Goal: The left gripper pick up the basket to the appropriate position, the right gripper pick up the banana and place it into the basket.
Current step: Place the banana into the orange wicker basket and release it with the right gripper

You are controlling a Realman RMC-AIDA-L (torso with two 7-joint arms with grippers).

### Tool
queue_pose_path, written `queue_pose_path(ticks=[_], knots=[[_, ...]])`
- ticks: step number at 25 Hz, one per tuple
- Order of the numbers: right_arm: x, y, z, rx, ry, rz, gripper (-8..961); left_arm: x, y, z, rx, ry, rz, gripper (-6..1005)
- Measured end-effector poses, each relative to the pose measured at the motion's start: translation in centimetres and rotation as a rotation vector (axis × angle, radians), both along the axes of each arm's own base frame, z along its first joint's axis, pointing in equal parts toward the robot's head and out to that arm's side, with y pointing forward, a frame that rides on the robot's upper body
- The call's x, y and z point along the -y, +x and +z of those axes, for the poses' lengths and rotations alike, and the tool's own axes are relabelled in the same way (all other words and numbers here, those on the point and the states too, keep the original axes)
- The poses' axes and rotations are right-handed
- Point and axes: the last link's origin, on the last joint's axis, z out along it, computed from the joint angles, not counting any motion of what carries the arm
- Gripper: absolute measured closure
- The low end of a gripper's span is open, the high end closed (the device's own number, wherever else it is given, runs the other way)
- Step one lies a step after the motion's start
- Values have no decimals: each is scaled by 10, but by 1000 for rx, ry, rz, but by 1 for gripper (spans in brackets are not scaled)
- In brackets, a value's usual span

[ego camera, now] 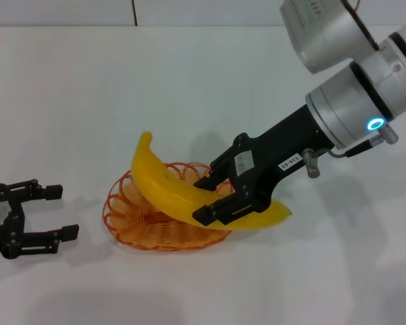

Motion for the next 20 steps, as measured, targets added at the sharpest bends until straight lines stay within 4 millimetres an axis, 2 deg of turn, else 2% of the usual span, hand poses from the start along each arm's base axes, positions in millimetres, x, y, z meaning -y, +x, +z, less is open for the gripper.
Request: queue_pose_path(ticks=[10, 20], knots=[[-3, -4, -3, 6, 11, 16, 429, -2, 1, 0, 3, 2, -1, 157], [-6, 4, -11, 3, 28, 4, 414, -3, -1, -1, -2, 12, 10, 156]])
